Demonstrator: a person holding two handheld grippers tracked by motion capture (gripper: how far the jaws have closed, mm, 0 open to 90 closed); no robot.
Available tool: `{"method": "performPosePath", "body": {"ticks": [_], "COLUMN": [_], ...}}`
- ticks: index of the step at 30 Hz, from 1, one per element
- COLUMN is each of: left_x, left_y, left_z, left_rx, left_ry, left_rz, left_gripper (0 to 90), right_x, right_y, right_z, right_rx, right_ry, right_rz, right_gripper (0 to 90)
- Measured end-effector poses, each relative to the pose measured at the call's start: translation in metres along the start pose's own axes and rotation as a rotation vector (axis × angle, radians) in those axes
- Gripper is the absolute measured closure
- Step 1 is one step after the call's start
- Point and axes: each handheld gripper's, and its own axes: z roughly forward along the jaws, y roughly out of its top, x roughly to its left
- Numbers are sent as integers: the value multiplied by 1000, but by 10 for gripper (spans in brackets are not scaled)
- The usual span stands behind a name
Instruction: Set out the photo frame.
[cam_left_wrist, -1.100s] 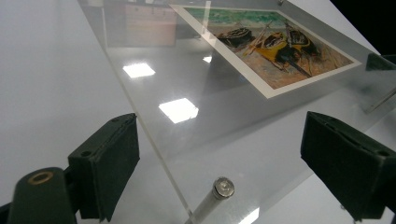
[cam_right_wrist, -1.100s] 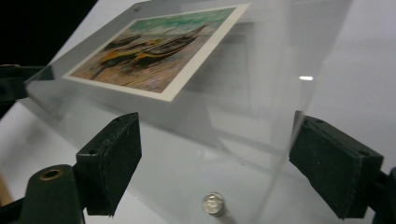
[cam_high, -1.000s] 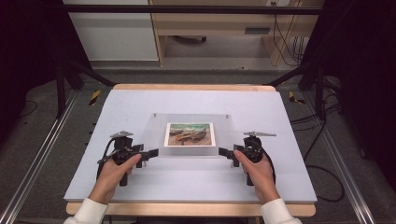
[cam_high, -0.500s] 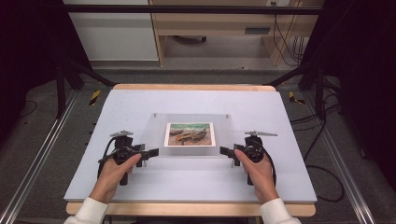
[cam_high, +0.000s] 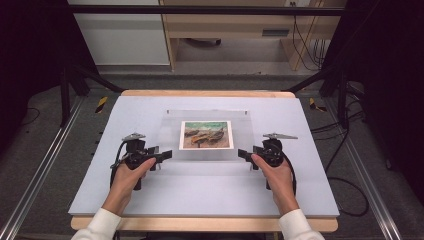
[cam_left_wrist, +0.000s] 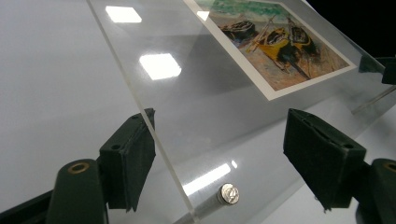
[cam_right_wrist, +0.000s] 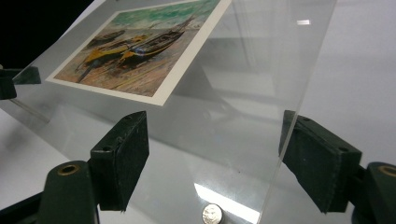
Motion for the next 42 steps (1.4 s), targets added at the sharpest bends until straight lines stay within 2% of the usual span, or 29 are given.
{"method": "performPosePath", "body": {"ticks": [5,11,13,19,30,42], "left_x": [0,-5,-6,-10,-14,-21], "left_y": [-2,-6,-9,-12,-17,-24], "left_z": [1,-6,-9,-14,-22,-28], "left_rx": [-22,-41,-50,-48,-50,-45], "left_ry": [7,25,23,33,45,72], "left_rz": [8,42,41,64,75,82], "left_gripper": [256,294,318,351,409,442], "right_x": [-2,5,7,12,18,21], "right_y": [3,-2,-4,-8,-13,-18], "right_z": [3,-2,-5,-11,-18,-24], "right_rx": [-19,-38,-39,-38,-37,-37], "right_ry": [-9,-30,-39,-56,-76,-92], "right_rz": [-20,-67,-79,-119,-182,-204], "right_gripper": [256,257,265,277,300,336]}}
